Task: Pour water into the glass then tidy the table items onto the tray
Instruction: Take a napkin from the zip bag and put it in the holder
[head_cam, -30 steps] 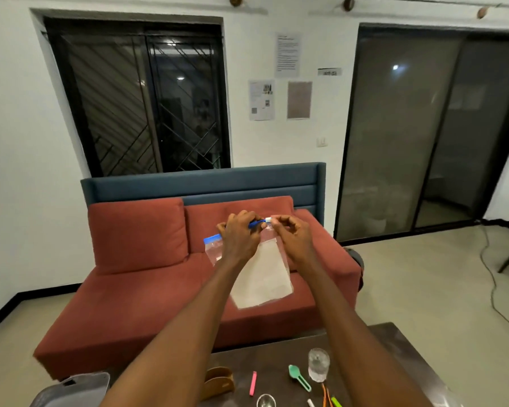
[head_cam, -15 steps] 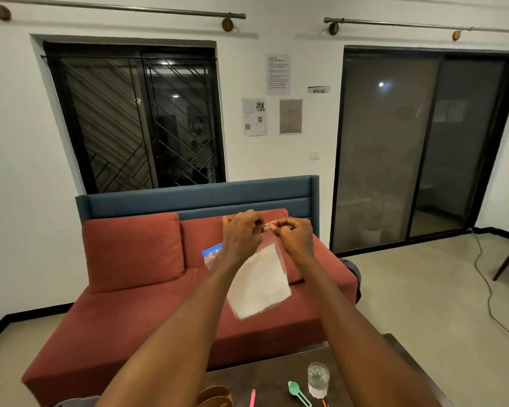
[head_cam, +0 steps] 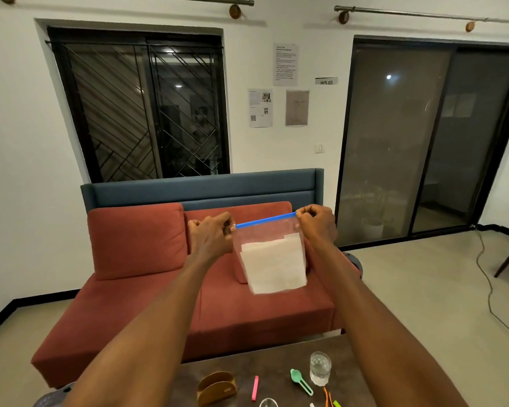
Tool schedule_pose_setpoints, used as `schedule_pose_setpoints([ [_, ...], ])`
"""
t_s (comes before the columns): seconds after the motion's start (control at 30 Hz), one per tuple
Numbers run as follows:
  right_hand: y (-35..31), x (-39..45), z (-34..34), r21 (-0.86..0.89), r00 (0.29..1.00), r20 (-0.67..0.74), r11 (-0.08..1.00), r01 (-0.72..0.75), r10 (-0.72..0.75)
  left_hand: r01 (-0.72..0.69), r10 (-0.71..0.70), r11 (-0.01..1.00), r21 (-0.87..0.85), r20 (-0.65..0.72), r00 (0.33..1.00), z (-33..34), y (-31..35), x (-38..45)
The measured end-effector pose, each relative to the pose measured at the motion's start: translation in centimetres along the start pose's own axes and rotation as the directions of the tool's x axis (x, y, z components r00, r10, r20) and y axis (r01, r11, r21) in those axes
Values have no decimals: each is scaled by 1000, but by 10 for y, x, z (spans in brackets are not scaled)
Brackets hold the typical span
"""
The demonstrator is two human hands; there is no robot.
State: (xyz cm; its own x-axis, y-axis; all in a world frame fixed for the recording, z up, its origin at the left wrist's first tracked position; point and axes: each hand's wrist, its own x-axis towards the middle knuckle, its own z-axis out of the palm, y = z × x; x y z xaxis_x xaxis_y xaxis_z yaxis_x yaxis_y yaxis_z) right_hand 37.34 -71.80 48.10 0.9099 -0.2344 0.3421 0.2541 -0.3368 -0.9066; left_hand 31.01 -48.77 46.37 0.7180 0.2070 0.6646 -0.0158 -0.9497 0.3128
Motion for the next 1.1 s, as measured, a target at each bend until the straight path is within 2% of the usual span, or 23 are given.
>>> schedule_pose_setpoints([
  [0.13,7,-9,11,4,998,47,999,-38,38,73,-73,993,-94,8,997,2,-5,-9],
  [0.2,12,-10,13,-71,991,131,997,8,2,96,-94,984,-152,25,995,1,-9,-10],
  [0.27,13,-14,14,-148,965,251,982,120,-80,110,-90,951,-291,79,993,0,-13,-11],
  [0.37,4,-24,26,-150,855,470,935,322,-219,86,-50,907,-412,99,994,-1,-11,-12],
  [0.47,-4,-40,41,-92,754,616,930,355,-227,39,1,895,-444,90,996,-2,-6,-12],
  [0.63,-4,-56,54,6,695,674,942,336,-252,5,26,873,-488,56,998,-9,-6,-12],
  [0.73,-5,-61,60,41,703,663,949,312,-259,57,-38,843,-535,48,998,-6,-8,-14],
  [0.83,-7,-64,63,91,734,627,961,263,-260,216,-232,741,-636,59,971,-6,-6,-19],
  [0.93,-8,-66,65,93,751,610,964,249,-253,376,-418,573,-729,134,898,-4,-5,-26],
  [1.0,-7,-66,67,83,758,602,964,253,-251,494,-477,444,-748,269,837,-3,-6,-28],
  [1.1,-6,-69,72,73,763,599,966,250,-243,655,-441,280,-702,513,737,0,-9,-30],
])
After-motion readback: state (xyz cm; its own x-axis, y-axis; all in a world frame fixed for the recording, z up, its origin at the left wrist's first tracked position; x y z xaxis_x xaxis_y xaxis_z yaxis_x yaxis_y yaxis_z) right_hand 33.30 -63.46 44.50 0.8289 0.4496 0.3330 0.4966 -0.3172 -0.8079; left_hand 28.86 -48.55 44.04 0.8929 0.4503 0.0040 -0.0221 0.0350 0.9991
